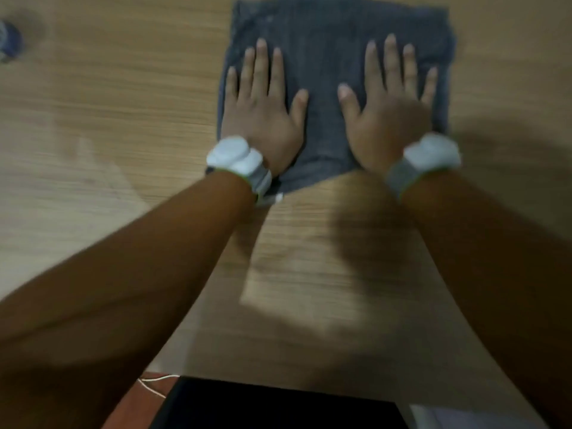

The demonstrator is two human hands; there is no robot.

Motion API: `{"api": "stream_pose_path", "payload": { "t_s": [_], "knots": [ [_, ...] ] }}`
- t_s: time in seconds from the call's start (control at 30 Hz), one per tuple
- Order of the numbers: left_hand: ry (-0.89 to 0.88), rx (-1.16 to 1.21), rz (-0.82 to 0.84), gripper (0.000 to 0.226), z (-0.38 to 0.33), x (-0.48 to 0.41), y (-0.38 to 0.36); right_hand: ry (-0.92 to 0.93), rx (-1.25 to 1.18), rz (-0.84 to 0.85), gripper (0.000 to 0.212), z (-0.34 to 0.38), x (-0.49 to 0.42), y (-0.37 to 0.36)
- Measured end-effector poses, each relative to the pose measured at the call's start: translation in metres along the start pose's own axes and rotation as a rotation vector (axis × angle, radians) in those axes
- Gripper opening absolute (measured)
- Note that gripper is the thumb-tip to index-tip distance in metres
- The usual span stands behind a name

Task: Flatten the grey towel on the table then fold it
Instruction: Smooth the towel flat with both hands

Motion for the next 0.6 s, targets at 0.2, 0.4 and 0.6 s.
{"api": "stream_pose_path", "payload": {
  "t_s": [0.2,0.4,0.6],
  "knots": [
    [-0.071,-0.041,0.028,0.072,0.029,0.115,-0.007,0.061,0.057,0.014,0.071,0.049,0.134,0.000],
    [-0.104,-0.038,0.015,0.075,0.044,0.044,0.005,0.023,0.033,0.036,0.075,0.061,0.062,-0.008],
    [-0.101,-0.026,0.039,0.076,0.082,-0.032,0.022,-0.140,-0.009,0.057,0.086,0.069,-0.021,-0.029]
  ]
}}
Point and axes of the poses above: each hand's wrist, its own x-axis away from the middle knuckle, its own y-axis out of the back of the hand, z = x × y, the point moved 8 cm from there along -x, towards the middle knuckle, and after that the axes turned 13 degrees about y, right-handed, at the moved point
